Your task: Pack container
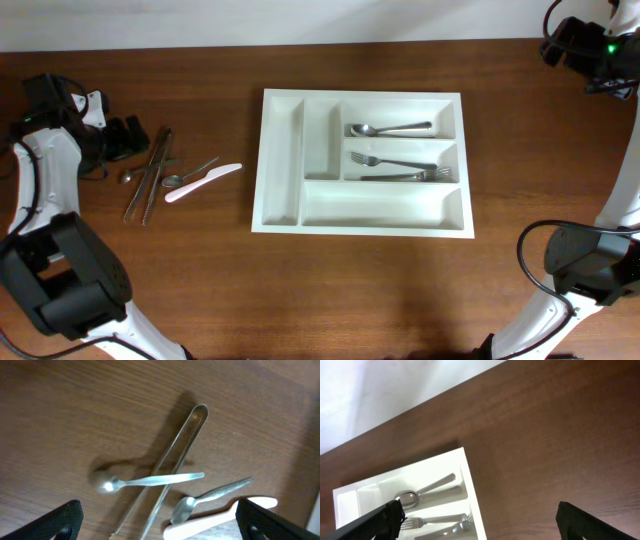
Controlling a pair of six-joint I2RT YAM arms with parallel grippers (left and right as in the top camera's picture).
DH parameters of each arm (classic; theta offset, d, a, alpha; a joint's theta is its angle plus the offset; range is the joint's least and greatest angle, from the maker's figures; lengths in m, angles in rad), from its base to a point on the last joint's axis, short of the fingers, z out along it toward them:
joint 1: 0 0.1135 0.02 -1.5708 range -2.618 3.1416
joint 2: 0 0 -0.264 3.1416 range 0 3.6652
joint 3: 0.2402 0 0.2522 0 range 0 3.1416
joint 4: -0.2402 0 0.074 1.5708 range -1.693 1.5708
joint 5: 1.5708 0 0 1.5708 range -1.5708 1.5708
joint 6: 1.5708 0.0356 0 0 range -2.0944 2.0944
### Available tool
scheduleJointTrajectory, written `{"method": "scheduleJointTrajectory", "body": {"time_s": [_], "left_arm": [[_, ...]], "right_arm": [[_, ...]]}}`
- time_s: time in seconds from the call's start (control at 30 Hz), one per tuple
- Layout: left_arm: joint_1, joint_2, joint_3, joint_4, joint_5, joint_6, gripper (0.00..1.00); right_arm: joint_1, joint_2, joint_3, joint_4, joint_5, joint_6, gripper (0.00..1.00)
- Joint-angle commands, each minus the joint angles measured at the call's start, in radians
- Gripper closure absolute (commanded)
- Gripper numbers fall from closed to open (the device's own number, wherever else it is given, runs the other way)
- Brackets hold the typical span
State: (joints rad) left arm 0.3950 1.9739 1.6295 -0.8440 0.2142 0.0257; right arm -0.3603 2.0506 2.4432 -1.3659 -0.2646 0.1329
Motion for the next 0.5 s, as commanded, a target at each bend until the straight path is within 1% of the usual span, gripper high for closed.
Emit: {"method": "scheduleJointTrajectory", "body": {"time_s": [0.0, 0.03, 0.1, 0.13, 0.2, 0.23, 0.3, 0.37, 0.4, 0.47], "left_arm": [[0.013, -0.003, 0.028, -0.018, -0.019, -0.365, 0.00], [0.021, -0.003, 0.027, -0.029, -0.029, -0.480, 0.01], [0.030, 0.000, 0.024, -0.026, -0.028, -0.664, 0.01], [0.033, 0.001, 0.024, -0.020, -0.028, -0.747, 0.04], [0.034, 0.003, 0.024, -0.004, -0.028, -0.874, 0.33], [0.034, 0.003, 0.024, 0.003, -0.030, -0.942, 0.43], [0.031, 0.003, 0.024, 0.002, -0.045, -1.097, 0.44], [0.025, 0.006, 0.023, 0.003, -0.060, -1.205, 0.30], [0.022, 0.007, 0.023, 0.003, -0.066, -1.246, 0.27], [0.008, 0.017, 0.023, 0.003, -0.078, -1.330, 0.23]], "right_arm": [[-0.006, 0.007, -0.001, -0.024, -0.013, 0.007, 0.01], [-0.006, 0.007, -0.001, -0.032, -0.013, 0.007, 0.01], [-0.006, 0.007, -0.001, -0.038, -0.013, 0.007, 0.01], [-0.006, 0.007, -0.001, -0.039, -0.013, 0.007, 0.01], [-0.006, 0.007, -0.001, -0.043, -0.013, 0.007, 0.01], [-0.006, 0.007, -0.001, -0.045, -0.013, 0.007, 0.01], [-0.006, 0.007, -0.001, -0.048, -0.013, 0.007, 0.01], [-0.006, 0.007, -0.001, -0.055, -0.013, 0.007, 0.01], [-0.006, 0.007, -0.001, -0.060, -0.013, 0.007, 0.01], [-0.006, 0.007, -0.001, -0.067, -0.013, 0.007, 0.01]]}}
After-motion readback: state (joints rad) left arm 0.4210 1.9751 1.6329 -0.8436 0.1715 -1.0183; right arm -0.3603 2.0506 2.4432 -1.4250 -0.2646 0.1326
